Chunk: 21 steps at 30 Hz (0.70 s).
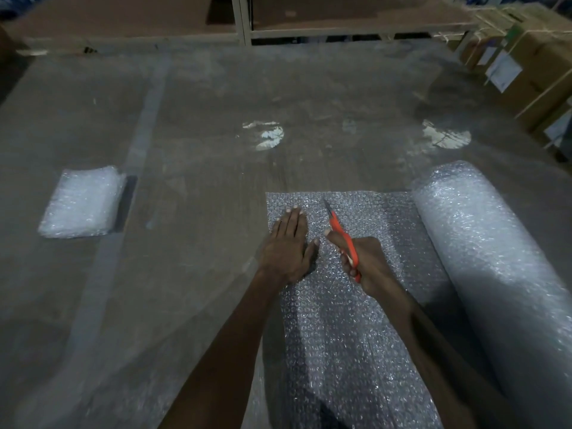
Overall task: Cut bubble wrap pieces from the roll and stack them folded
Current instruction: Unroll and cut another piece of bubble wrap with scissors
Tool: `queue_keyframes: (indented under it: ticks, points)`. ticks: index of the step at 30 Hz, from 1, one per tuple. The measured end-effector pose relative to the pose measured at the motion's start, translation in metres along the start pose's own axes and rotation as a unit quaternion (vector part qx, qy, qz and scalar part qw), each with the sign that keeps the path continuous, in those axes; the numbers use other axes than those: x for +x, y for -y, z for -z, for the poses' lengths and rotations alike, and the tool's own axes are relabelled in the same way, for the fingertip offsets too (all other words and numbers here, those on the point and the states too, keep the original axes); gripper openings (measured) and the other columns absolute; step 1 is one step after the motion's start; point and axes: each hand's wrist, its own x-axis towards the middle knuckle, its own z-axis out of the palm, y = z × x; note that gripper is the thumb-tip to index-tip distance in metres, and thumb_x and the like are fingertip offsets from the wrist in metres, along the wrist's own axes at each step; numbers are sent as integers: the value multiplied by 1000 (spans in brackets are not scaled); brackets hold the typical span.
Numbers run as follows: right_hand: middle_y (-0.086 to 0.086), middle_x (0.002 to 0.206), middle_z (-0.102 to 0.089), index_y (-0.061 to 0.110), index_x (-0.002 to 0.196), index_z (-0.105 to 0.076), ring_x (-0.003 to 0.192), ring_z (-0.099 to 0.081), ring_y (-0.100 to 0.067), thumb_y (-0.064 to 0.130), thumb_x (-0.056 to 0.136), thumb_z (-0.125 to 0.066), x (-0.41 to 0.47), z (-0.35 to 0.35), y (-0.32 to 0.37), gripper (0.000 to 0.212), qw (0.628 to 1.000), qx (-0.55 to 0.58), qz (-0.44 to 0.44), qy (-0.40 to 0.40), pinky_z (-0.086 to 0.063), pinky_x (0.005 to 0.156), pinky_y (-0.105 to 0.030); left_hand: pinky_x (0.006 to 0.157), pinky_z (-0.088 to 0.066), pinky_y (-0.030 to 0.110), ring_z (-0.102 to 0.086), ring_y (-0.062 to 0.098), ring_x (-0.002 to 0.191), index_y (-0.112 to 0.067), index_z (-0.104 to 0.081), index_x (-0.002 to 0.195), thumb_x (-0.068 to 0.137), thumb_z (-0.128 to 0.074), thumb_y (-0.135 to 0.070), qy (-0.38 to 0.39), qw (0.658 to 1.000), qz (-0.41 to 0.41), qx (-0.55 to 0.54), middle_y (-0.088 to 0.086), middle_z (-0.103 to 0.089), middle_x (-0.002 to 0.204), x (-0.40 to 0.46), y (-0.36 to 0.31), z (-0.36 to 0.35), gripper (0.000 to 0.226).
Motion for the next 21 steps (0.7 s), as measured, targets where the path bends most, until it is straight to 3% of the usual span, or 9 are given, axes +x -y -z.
queue_keyframes:
  ticks: [21]
  points:
    - [-3,47,-53,4,66,-63,33,-41,-11,31,82,-84,10,-4,5,37,1000,10,-4,-5,-32,36,-19,122,11,37,12,23,153,-9,1,159,106,-18,-52,-1,1000,4,-9,10,10,166,-1,-2,1,71]
